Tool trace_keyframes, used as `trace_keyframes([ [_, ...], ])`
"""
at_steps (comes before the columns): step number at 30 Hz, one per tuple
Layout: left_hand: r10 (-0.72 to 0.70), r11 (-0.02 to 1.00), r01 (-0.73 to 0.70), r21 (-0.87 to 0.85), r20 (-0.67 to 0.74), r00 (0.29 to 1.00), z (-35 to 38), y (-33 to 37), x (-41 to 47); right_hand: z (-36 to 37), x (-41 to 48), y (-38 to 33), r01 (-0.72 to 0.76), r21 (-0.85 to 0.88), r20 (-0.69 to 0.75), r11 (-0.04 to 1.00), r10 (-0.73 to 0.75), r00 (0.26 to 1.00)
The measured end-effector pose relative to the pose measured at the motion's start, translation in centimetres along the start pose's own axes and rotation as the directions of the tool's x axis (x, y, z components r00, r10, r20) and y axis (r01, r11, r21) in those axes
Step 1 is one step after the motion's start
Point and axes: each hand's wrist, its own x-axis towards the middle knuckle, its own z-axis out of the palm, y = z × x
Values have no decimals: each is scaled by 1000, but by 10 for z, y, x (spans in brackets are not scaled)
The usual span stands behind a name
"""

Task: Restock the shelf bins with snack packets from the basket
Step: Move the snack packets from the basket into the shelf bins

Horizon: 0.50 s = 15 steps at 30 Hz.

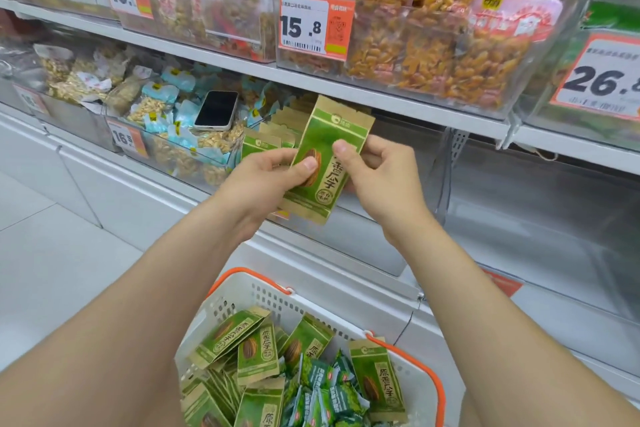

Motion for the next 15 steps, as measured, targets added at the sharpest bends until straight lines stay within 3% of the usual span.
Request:
trace_keyframes([
  [2, 135, 986, -126, 105, -85, 987, -4, 2, 3, 3, 2, -4, 154, -70, -66, 986, -159, 985],
  [4, 309, 904, -216, 369, -214, 927, -11, 1, 9, 5, 4, -7, 285, -146, -150, 947, -306, 940],
  [7, 457, 720, -149, 678, -302, 837, -21, -6, 19, 4, 6, -4, 367, -272, -179, 890, -421, 889],
  [12, 330, 687, 29, 726, -348, 877, -22, -15, 29, 11, 20, 28, 242, -593, -41, 768, -329, 944],
  [15, 292, 650, 74, 756, -339, 894, -20, -18, 34, 20, 23, 38, 83, -630, -80, 772, -171, 982],
])
